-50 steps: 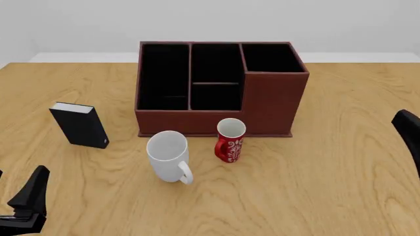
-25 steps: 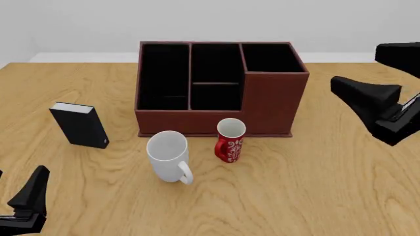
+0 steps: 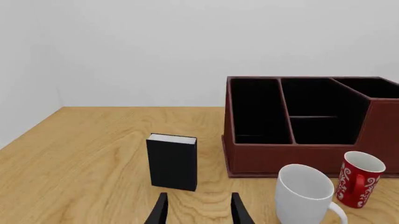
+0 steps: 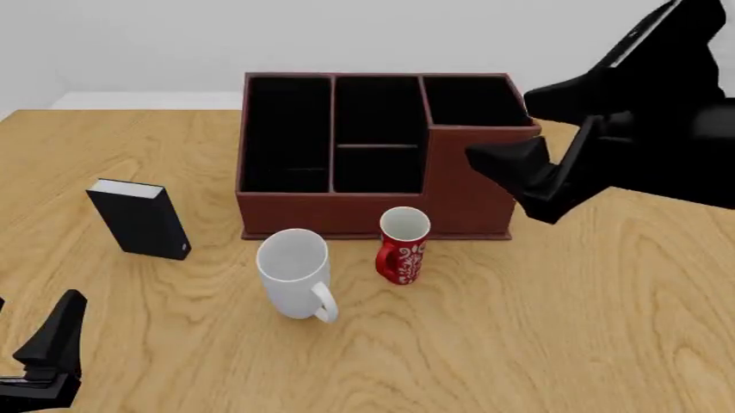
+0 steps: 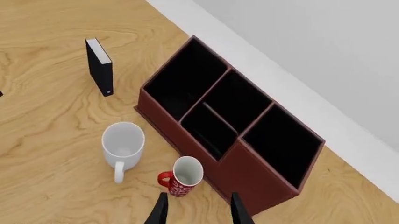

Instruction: Pick up the white mug and place it to the right of the caddy.

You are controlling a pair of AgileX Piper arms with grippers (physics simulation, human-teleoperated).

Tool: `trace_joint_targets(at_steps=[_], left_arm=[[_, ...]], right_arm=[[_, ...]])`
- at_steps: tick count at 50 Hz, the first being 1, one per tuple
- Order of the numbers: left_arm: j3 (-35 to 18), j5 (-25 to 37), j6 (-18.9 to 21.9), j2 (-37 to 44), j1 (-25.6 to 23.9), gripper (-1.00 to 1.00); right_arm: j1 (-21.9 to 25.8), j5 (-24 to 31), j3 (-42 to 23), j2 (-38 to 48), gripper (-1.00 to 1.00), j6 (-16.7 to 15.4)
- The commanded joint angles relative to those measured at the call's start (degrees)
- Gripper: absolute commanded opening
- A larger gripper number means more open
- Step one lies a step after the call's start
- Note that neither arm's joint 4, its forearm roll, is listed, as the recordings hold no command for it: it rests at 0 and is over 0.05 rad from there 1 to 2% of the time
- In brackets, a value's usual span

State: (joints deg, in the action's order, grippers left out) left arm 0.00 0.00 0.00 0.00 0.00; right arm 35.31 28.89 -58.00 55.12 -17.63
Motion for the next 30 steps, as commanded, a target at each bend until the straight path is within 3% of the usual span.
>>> trace_joint_targets(at_steps=[1, 13, 30], left_arm=[[0.0, 0.0, 0.0, 0.0, 0.0, 1.00], [0.0, 0.0, 0.0, 0.0, 0.0, 1.00], [0.0, 0.0, 0.0, 0.0, 0.0, 1.00]], right_arm=[[5.4, 0.1, -3.9, 8.3, 1.00, 1.4], [11.2, -1.2, -8.1, 16.5, 1.00, 5.3], [14.7, -3.1, -9.9, 21.9, 1.00, 9.2]])
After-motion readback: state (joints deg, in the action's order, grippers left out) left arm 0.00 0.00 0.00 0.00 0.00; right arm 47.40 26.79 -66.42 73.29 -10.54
